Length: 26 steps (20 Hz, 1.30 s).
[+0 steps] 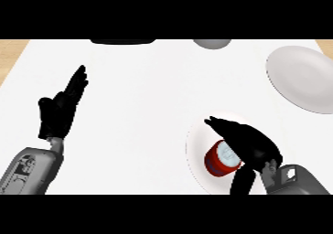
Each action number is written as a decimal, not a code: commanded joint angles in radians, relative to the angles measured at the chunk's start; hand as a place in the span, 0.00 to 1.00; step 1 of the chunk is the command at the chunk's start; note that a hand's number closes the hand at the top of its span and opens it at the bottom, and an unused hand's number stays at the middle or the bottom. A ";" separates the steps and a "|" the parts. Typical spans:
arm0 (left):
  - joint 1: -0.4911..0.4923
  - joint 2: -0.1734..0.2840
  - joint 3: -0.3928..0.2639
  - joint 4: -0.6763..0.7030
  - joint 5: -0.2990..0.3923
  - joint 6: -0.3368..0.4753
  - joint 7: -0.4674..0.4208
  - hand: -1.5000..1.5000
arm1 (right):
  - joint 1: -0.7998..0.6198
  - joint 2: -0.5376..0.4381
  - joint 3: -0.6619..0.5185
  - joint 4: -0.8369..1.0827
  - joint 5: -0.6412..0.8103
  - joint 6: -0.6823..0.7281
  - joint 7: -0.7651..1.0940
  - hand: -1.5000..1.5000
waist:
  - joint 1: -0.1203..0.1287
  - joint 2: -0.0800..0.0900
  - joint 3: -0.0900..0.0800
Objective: Pick the can from the plate and place it in the plate
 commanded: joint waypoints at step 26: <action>0.071 -0.074 0.139 -0.036 -0.101 -0.100 0.003 0.50 | 0.157 -0.075 -0.368 0.156 0.310 -0.188 -0.421 1.00 | -0.036 -0.002 0.002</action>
